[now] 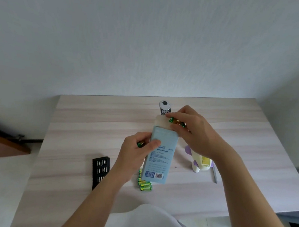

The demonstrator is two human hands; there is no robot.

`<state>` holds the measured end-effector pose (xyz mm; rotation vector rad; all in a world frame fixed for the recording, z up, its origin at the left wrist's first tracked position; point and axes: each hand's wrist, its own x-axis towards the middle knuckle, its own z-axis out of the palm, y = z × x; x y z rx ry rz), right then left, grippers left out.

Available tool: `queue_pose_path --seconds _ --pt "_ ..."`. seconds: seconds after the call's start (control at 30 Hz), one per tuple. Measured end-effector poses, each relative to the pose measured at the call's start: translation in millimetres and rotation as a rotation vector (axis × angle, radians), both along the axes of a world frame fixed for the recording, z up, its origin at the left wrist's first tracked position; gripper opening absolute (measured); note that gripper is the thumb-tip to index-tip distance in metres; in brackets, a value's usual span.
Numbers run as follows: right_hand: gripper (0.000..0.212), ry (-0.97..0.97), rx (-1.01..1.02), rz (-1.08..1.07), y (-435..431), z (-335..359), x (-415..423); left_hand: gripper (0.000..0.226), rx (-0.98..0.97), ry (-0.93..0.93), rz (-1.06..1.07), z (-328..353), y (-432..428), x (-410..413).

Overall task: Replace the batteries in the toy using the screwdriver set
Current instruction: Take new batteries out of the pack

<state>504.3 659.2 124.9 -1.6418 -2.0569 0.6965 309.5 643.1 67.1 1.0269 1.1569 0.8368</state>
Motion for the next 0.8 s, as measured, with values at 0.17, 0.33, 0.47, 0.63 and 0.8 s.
queue_pose_path --seconds 0.17,0.33,0.47,0.63,0.8 --pt "0.03 0.075 0.057 -0.052 -3.7 7.2 0.4 0.014 -0.019 -0.047 0.021 8.4 -3.6 4.5" --pt "0.012 0.064 0.091 -0.048 -2.2 9.6 0.6 0.015 -0.025 -0.076 0.028 12.8 -6.3 7.3" --pt "0.015 0.005 0.08 -0.011 -0.4 13.0 2.9 0.015 -0.033 -0.096 0.027 14.8 -7.5 8.1" --pt "0.018 0.015 0.071 0.019 -4.0 17.2 0.6 0.015 -0.041 -0.111 0.028 16.5 -8.1 8.7" --pt "0.018 0.062 0.145 -0.04 -8.3 9.5 2.8 0.014 -0.078 -0.136 0.032 18.2 -8.7 7.1"
